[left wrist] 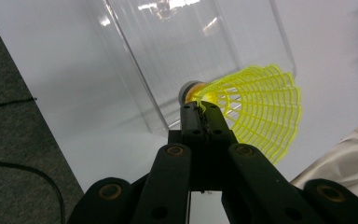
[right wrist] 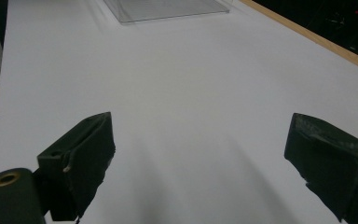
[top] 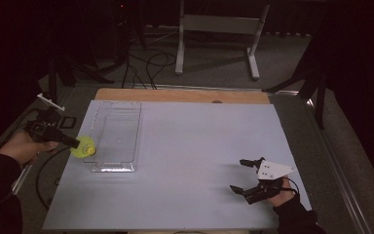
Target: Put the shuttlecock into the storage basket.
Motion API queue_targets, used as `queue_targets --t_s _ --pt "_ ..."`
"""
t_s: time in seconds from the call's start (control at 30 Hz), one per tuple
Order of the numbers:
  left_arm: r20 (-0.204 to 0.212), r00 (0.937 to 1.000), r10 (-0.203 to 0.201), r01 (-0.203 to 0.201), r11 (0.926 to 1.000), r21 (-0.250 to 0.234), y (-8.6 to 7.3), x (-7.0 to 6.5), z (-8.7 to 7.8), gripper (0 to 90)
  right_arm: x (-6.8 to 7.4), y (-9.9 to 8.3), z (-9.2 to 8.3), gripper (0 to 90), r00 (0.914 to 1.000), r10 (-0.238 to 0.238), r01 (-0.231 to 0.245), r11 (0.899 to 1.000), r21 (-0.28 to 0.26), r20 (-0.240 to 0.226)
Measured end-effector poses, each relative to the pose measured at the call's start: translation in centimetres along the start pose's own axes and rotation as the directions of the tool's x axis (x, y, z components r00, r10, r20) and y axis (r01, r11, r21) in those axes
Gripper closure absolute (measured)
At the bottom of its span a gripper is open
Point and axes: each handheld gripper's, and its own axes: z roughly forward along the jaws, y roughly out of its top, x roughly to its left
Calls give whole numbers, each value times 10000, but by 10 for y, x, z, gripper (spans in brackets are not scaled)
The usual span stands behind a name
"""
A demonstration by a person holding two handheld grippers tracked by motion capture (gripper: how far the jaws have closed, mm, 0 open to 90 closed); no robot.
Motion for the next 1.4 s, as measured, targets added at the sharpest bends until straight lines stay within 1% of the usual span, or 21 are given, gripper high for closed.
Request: queue_targets --t_s 0.1,0.23,0.33,0.37,0.4,0.43,0.6,0.73,0.8,0.83,0.93,1.03,1.07,1.1,1.17,1.2,1.23,1.27,1.3,1.33,1.4 --pt "-135 9999 -37 38 9999 115 0 1 4 900 0 0 1 83 10000 62 -62 10000 13 -34" --pt "-306 9995 -110 116 9997 220 1 2 9 900 0 -1 1 83 10000 18 -18 10000 45 -65" --pt "-427 9991 -28 42 9995 315 2 3 11 900 0 -1 1 83 10000 42 -41 10000 52 -73" --pt "-575 9983 0 25 9991 430 3 3 13 900 0 -1 1 83 9999 53 -53 10000 40 -90" --pt "-559 9984 -34 60 9989 466 3 3 15 900 0 -1 1 83 10000 47 -46 10000 45 -54" --pt "-651 9979 -64 98 9986 514 4 3 16 900 0 -1 1 83 10000 59 -59 10000 42 -77" --pt "-784 9969 3 48 9979 646 6 3 22 900 0 -1 1 83 10000 62 -62 10000 27 -70" --pt "-868 9962 103 -30 9965 840 7 2 27 900 0 -2 0 83 10000 74 -74 10000 41 -61" --pt "-888 9960 40 38 9962 869 8 2 30 900 0 -2 0 83 9999 94 -94 9999 55 -67" --pt "-887 9960 91 -9 9957 923 8 3 31 900 0 -2 0 83 9999 109 -108 9999 53 -78" --pt "-934 9956 103 -16 9957 924 9 3 33 898 -1 -2 0 83 9999 111 -111 9999 55 -79" --pt "-1141 9933 156 -61 9965 833 10 1 32 883 -1 -2 0 83 9998 156 -155 9999 53 -92" --pt "-1233 9923 141 -47 9971 760 11 1 32 864 -1 -2 0 83 9998 160 -160 9999 51 -98" --pt "-1397 9901 166 -66 9974 723 11 0 31 784 -1 -2 0 83 9998 168 -167 9998 49 -101" --pt "-1459 9891 183 -57 9963 858 11 -2 32 699 -1 -2 0 83 9998 197 -197 9998 37 -104" --pt "-1734 9847 168 -16 9962 874 12 -3 33 597 -1 -2 0 83 9997 203 -203 9998 37 -114" --pt "-1871 9820 244 -71 9957 927 12 -4 33 511 -1 -2 0 83 9997 204 -203 9998 38 -112" --pt "-1993 9795 279 -106 9961 875 13 -5 33 441 -1 -2 0 84 9997 206 -205 9998 34 -118" --pt "-2153 9762 255 -93 9971 761 13 -7 32 353 -1 -2 0 83 9997 198 -198 9998 36 -124" --pt "-2191 9753 297 -145 9974 709 14 -9 32 288 -1 -2 0 83 9997 207 -207 9998 34 -117" --pt "-2219 9745 342 -222 9982 566 15 -11 32 188 -1 -2 0 83 9997 208 -208 9998 43 -112"
